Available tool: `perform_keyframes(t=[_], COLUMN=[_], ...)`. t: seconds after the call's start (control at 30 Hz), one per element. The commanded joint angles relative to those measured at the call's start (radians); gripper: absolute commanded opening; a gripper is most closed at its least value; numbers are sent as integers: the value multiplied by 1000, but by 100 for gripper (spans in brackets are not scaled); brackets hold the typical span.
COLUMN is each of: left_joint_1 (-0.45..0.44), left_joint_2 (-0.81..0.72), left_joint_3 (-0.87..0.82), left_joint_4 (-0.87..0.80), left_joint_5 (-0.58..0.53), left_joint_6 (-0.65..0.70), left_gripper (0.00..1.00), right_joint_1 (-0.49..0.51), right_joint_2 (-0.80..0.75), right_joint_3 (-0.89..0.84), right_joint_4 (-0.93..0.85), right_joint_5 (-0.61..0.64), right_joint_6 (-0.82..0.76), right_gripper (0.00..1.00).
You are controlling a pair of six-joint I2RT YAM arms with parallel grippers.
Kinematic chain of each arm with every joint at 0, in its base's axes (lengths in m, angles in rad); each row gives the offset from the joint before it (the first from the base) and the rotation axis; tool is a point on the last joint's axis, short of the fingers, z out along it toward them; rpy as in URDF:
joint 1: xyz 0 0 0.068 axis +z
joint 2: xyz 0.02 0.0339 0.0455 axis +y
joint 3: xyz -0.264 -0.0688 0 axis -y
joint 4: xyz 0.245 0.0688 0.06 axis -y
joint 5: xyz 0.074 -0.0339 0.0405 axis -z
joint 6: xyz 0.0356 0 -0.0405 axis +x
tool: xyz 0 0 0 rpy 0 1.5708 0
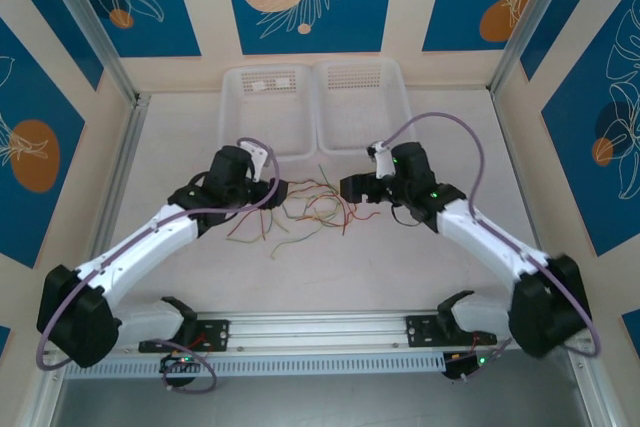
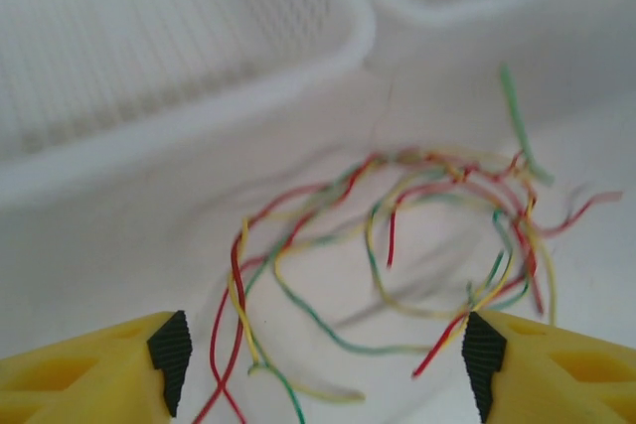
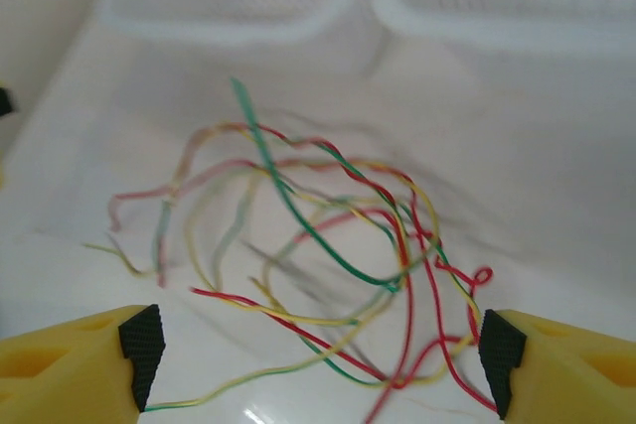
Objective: Untangle the cables
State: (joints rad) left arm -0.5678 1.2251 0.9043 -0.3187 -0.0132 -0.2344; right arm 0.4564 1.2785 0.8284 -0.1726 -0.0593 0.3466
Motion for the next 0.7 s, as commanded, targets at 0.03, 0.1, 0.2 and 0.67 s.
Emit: perform_keyframes(t=[0.03,0.1,0.2,0.67], left_joint_1=[-2,0,0,1], left_joint_2=[31,50,38,-32], left_joint_3=[2,-10,-45,-120], left_joint_4=[43,76,125,180], left_joint_5=[35,16,-26,-122], left_joint_6=[-27,-60,-90,-88], left_gripper=[76,76,77,82], right_joint_1=[22,45,58,108], right_joint_2=[151,205,277,282], right_joint_3=[128,160,217,216], right_joint_4=[-55,-45,-52,-4], right_joint_5=[21,66,103,89], right_joint_6=[-65,-106,-154,-196], right_gripper=[81,80,75,67])
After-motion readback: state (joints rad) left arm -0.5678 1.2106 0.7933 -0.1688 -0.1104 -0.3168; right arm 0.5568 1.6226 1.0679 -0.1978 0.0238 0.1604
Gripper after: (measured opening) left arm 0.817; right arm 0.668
